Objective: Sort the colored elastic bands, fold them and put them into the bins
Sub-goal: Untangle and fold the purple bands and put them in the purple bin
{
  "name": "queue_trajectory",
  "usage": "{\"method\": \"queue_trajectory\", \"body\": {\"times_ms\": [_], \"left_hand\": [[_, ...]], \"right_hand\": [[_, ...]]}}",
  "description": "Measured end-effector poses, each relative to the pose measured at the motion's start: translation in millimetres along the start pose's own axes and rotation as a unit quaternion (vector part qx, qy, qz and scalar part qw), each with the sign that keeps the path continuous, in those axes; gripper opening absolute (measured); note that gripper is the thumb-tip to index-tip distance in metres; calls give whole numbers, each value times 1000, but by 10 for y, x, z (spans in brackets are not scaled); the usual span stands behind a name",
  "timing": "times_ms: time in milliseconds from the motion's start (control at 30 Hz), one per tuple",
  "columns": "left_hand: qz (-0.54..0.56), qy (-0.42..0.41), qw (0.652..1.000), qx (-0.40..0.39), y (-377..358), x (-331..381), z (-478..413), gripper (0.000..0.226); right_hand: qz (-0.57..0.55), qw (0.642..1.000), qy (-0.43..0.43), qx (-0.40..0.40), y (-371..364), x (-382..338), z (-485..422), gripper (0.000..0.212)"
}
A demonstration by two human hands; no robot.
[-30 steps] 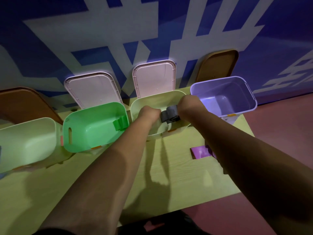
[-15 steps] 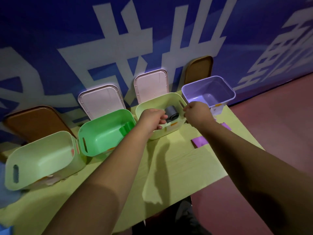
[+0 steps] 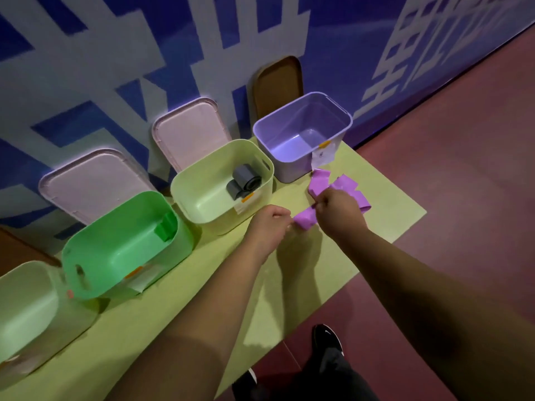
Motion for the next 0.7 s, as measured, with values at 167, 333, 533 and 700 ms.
{"method": "queue_trajectory", "body": {"times_ms": [167,333,533,700], "left_hand": [[-180,-79,980,37,-420,-215,-614,44],[-335,-157,926,78,-566,-415,-953,70],[-410,-226,876,113,-539,-515,-1052,60],[-386,-274,870,141,-534,-587,-1079,56]], "right_hand": [[91,986,46,129,-227,659,-315,47],[59,983,61,163,-530,893,-566,69],[99,952,86,278,-774,992,-657,41],[54,963,85,249,-735,1033,-696,29]]}}
Point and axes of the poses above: each hand's wrist, its own z-axis away from the middle knuckle, its own y-axis out of the back of the hand, x = y × z, the point moved 4 cm from there along -z, towards the middle knuckle, and after that the axes turned 13 degrees about -x, right-handed, at the moved point
